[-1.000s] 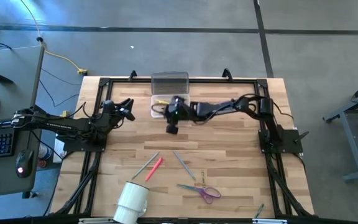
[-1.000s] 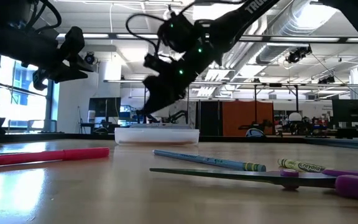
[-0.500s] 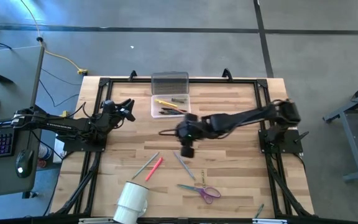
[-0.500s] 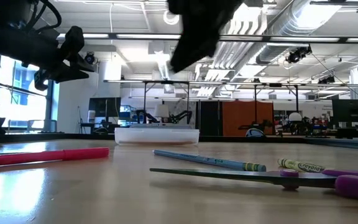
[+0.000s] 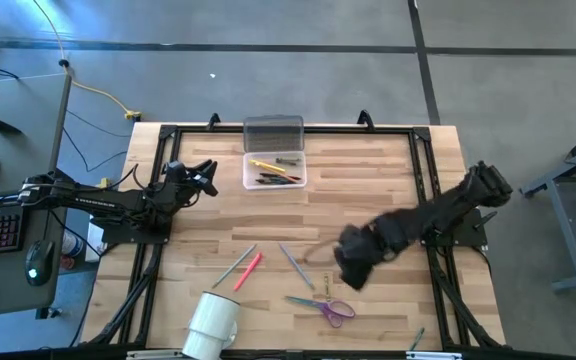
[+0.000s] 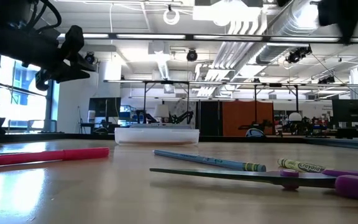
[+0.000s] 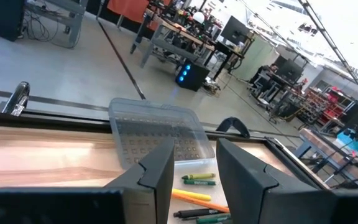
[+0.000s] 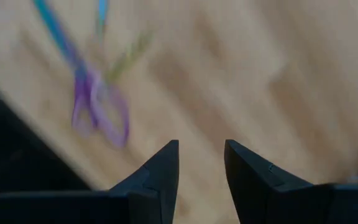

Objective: Pick & place school supplies into a supply box
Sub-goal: Put the green crayon into the supply box

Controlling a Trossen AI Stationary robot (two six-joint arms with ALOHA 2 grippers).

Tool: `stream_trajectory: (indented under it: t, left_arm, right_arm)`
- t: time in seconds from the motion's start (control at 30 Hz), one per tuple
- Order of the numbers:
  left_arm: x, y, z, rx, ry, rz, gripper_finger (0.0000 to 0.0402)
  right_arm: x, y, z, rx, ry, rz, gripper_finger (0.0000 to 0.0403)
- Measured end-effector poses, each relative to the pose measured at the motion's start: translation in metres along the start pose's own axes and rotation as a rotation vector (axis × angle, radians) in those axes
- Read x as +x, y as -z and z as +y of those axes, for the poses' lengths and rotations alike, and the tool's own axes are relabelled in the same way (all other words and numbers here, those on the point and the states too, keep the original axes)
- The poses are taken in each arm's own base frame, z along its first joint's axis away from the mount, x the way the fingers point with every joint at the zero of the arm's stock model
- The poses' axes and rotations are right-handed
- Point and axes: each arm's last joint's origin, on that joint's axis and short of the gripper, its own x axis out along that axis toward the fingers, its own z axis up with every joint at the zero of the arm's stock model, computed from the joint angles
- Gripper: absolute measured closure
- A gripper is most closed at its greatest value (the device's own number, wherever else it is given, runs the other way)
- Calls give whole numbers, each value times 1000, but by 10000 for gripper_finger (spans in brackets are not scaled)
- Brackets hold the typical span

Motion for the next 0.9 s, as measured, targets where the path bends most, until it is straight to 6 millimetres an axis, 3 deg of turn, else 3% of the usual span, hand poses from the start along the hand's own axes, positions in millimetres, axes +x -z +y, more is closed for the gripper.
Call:
stream_trajectory:
  t: [0.07, 0.17, 0.37, 0.47, 0.6, 0.73, 0.9]
  left_arm:
    - [0, 0, 0, 0, -1, 0, 246]
    - [0, 0, 0, 6, -11, -8, 246]
    - [0, -2, 0, 133, -24, -29, 246]
    - [-1, -5, -1, 88, -15, -44, 246]
    - [-1, -10, -5, 18, 25, -68, 246]
    - [-1, -10, -7, 7, 63, -56, 246]
    - [-1, -10, -7, 5, 65, -56, 246]
  right_arm:
    - [1, 19, 6, -24, -2, 73, 290]
    - [3, 46, 14, -204, -2, 109, 290]
    - [6, 104, 26, -678, 89, -101, 290]
    - [7, 133, 26, -735, 99, -125, 290]
    - [7, 169, 23, -780, 54, 7, 290]
    - [7, 195, 20, -896, 33, 2, 290]
    - [18, 206, 24, -987, 70, -58, 290]
